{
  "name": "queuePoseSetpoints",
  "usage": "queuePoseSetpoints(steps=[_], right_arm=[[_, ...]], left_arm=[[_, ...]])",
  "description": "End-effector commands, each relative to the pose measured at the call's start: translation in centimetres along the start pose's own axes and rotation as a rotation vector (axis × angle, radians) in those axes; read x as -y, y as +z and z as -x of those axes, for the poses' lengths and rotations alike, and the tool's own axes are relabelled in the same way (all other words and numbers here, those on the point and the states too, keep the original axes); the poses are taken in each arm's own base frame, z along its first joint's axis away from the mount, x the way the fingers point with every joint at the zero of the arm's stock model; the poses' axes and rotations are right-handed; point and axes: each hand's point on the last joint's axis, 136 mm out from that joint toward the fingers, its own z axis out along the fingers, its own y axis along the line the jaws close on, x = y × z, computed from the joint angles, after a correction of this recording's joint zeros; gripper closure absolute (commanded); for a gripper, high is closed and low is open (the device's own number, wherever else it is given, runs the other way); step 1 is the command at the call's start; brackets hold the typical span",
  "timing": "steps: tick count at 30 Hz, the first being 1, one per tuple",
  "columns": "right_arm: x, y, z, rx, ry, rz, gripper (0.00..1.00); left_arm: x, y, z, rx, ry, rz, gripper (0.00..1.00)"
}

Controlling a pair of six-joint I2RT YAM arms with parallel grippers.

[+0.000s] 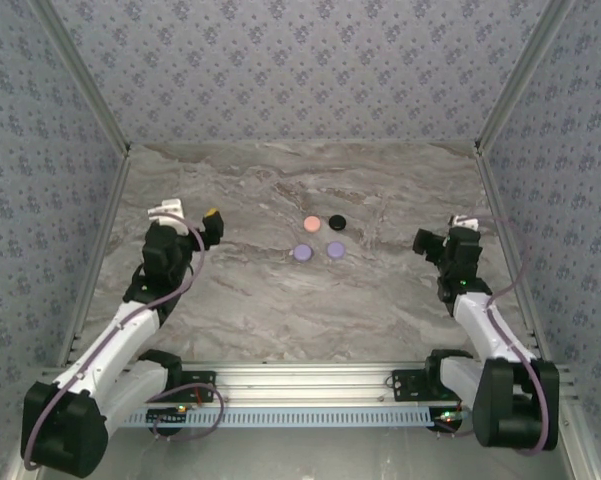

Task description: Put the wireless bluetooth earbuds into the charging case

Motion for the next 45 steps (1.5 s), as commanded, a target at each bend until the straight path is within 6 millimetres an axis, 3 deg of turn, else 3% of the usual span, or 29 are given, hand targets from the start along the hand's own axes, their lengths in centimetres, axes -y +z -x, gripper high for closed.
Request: queuePoseSetpoints(steps=[1,5,11,13,22,25,31,33,35,45], right_arm=[[-0.6,1.1,3.4,0.206,-0.055,0.020,0.00],[-1.8,2.3,2.7,0.235,-0.134,0.047,0.00],[-2.3,4.5,0.8,0.228,-0.158,0.048,0.00],[-2.4,5.3,0.4,0.144,-0.171,0.044,0.00],[-2.6,5.5,0.7,0.152,-0.172,0.050,0.00],[-2.6,5.5,0.7,0.153,-0.172,0.050,0.00],[-2.6,5.5,0.7,0.154,-0.173,0.051,0.00],[-2.6,5.5,0.8,0.155,-0.173,0.051,0.00],[-2.6,5.5,0.8,0.154,-0.174,0.051,0.00],[-4.0,5.6,0.5,0.126,-0.204,0.141,0.00]], left_arm=[[-1.5,-0.2,1.9,0.076,0.063,0.064,0.01],[-3.0,0.4,0.5,0.046,0.125,0.122,0.01],[-3.5,1.7,-1.7,-0.002,0.231,0.125,0.01],[-3.8,2.2,-2.5,-0.011,0.239,0.121,0.01],[-4.9,5.7,-6.7,-0.059,0.264,0.055,0.01],[-4.7,6.4,-7.2,-0.049,0.293,0.019,0.01],[-6.6,7.6,-8.4,-0.019,0.194,0.006,0.01],[-7.1,8.7,-8.8,-0.132,0.183,0.022,0.01],[-9.0,8.9,-8.6,-0.132,0.115,0.096,0.01],[-8.9,9.0,-8.6,-0.133,0.129,0.097,0.01]])
